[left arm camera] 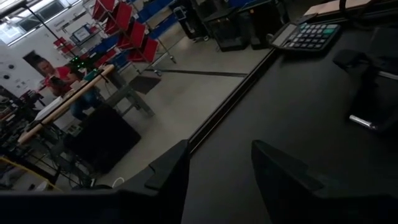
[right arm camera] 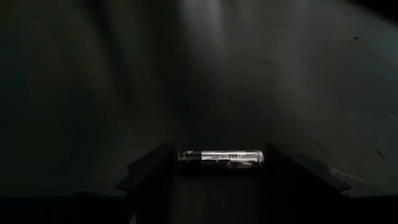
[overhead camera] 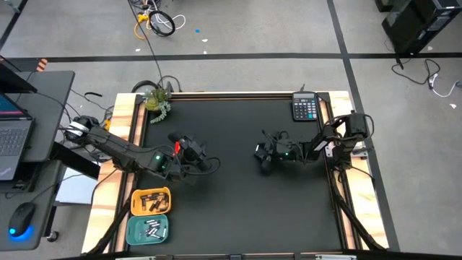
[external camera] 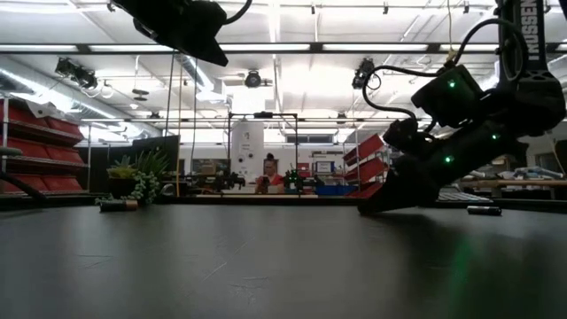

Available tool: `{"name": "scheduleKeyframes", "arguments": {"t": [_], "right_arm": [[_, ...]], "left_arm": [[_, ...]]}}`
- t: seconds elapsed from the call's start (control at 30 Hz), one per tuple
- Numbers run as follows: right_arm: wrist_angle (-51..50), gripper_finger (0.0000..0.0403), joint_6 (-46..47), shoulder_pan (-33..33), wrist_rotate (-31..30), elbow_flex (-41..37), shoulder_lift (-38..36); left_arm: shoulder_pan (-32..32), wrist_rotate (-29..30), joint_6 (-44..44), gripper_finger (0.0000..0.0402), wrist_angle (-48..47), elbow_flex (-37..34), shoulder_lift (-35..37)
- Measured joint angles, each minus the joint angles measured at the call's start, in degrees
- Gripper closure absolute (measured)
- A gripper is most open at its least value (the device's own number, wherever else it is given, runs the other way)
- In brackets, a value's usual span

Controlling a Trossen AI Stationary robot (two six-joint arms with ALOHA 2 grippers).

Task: Sort batteries
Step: Put the left silver battery into the green bin

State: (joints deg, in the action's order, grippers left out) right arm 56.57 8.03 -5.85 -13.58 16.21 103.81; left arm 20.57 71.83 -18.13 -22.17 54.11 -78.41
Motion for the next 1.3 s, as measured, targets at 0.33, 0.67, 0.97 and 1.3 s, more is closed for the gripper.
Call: {"name": "scheduleKeyframes", "arguments": {"t": [0.33,0.67,0.97,1.3], "right_arm": [[-8.3,0.0212,0.1,0.1,-1.4,2.9,-0.3],[-8.9,0.0212,-0.5,2.9,-4.0,3.5,0.0],[-5.5,0.0212,-3.3,7.1,-2.8,3.1,-2.1],[-4.4,0.0212,-26.2,21.2,-10.6,9.1,-10.9]], "left_arm": [[-0.1,0.0,0.0,0.0220,0.0,0.0,0.0],[-0.1,-13.9,-0.3,0.0220,4.7,0.0,0.0],[-0.4,-25.5,1.5,0.0220,16.0,0.0,-4.3],[-0.9,-35.1,-3.1,0.0219,24.8,0.0,-11.6]]}}
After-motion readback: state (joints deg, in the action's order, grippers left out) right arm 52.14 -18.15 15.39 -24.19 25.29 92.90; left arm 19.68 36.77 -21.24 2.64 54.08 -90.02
